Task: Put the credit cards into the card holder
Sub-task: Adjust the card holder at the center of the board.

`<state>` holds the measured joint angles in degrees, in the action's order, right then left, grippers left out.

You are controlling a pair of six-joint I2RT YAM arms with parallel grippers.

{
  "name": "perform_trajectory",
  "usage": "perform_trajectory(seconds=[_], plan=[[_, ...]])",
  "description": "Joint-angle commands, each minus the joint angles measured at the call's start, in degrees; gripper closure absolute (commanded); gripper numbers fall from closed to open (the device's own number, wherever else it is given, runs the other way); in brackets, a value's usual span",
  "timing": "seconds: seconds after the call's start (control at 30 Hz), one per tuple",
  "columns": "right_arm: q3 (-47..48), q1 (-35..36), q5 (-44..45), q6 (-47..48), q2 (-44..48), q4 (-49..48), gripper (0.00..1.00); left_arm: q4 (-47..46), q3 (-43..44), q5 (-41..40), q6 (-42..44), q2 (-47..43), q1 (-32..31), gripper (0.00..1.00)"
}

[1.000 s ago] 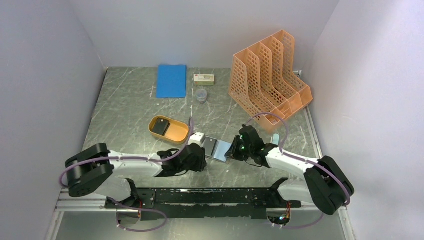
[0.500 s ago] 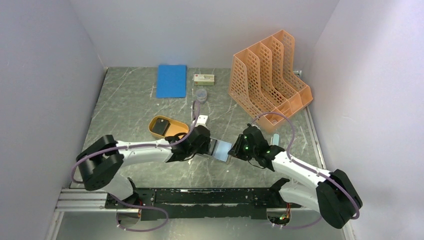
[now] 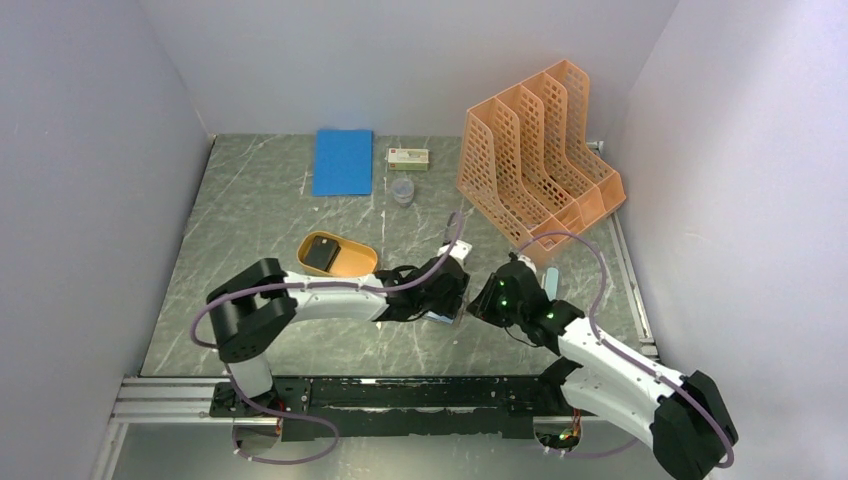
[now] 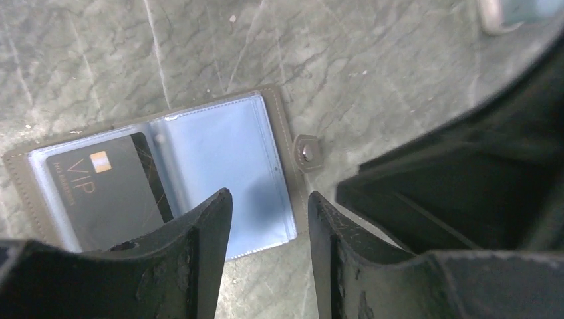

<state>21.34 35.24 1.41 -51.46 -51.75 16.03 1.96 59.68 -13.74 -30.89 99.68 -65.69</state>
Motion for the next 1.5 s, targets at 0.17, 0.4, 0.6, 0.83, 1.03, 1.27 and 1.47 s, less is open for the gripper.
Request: perform_trajectory(seconds=[0.17,0.4,0.6,0.83,1.03,1.27,1.47], plan=[[-0.4,-0.2,2.2,-0.7,6.0,5.5,0.71,5.8,3.5,-3.8,2.5,6.0,-0.8,0.51],[0.3,-0.2,2.4,-0.1,6.6,6.2,0.71,7.4,3.4,-5.7,2.8,8.0,-0.9,0.54],[0.9,-0.2,3.0,0.4,7.0,7.0,0.71,10.1,3.5,-9.2,2.9,11.7,-1.9,0.69],[1.5,-0.2,3.4,1.3,6.5,7.2,0.71,10.3,1.5,-9.9,1.4,12.9,-2.0,0.84],[1.0,-0.2,-0.3,2.8,4.7,4.2,0.72,9.8,-0.2,-10.1,0.3,11.8,-2.0,0.95],[-0.4,0.2,-7.0,3.5,1.9,-2.6,0.78,8.2,-2.4,-11.0,-1.6,8.4,-1.9,0.95],[0.5,0.4,-6.7,3.7,0.2,-3.4,0.81,8.1,-2.5,-9.0,-4.0,4.8,-1.0,0.95]])
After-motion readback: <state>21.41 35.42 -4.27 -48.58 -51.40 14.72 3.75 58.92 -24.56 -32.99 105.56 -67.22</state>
